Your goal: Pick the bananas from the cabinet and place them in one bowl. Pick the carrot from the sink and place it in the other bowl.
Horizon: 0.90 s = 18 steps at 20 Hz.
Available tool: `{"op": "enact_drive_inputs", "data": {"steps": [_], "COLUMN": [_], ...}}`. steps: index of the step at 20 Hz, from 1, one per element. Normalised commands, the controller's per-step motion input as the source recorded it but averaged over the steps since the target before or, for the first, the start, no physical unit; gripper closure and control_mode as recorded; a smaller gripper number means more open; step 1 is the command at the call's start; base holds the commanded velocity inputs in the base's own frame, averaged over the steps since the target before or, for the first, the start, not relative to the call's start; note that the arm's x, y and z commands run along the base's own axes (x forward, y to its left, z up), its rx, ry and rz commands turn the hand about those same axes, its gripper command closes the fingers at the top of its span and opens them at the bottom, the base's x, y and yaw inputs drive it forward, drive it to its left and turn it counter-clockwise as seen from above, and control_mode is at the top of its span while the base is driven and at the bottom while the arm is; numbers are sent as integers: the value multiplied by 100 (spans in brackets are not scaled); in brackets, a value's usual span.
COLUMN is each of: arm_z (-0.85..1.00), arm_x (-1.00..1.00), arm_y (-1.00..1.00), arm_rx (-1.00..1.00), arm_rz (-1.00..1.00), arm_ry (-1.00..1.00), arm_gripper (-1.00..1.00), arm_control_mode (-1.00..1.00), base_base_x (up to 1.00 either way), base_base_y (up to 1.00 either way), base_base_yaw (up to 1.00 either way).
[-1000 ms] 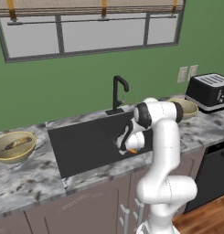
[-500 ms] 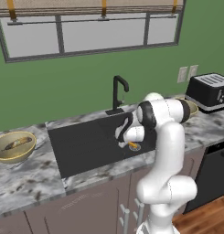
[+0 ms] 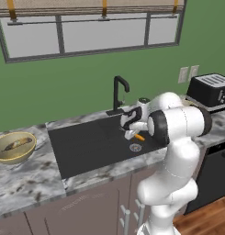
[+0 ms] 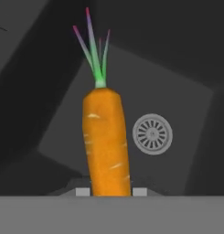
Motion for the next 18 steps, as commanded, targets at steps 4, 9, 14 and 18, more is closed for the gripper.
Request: {"op": "enact_drive_inputs", "data": {"steps": [4,9,14,18], "arm_z": [81,74,76,99], "arm_x": [-99,-95,-91,-66], "arm_y": [0,0,0,-15], "arm_rx": [-10,-9,-5,0], "arm_rz": [11,11,11,5], "arm_ry": [5,8,10,2], "arm_gripper": [100,100,100,100], "arm_control_mode": [-100,-100,-100,-100], "base_base_x": [0,0,0,0], "base_base_y": [0,0,0,0], "base_base_yaw": [0,0,0,0]}}
